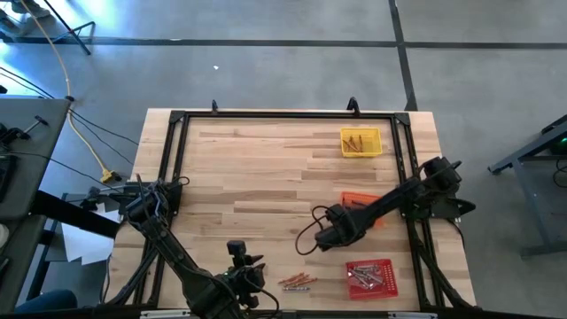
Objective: Sort crayons
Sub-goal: Put the gray crayon into the red bin
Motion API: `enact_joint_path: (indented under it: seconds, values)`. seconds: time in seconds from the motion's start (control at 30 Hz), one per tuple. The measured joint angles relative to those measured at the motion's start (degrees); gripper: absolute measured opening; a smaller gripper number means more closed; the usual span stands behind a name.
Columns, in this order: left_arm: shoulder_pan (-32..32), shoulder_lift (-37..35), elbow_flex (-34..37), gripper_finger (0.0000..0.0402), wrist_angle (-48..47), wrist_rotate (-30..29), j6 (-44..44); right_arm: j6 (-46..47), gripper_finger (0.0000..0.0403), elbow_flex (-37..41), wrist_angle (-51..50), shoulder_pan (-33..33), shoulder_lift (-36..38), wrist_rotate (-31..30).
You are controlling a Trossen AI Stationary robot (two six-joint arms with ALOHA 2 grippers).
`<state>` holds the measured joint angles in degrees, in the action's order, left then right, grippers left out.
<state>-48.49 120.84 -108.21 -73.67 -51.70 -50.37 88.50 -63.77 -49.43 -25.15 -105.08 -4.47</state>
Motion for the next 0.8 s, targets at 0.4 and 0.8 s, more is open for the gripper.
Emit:
enact_joint_path:
  seconds: [0.4,0.8]
  values:
    - [0.0,0.0,0.0,0.0096,0.0,0.0,0.1,0.0,0.0122,0.0,0.7,0.9,0.0,3.1]
    - [0.0,0.0,0.0,0.0096,0.0,0.1,0.6,0.0,0.0121,-0.3,3.4,0.7,-1.9,3.6]
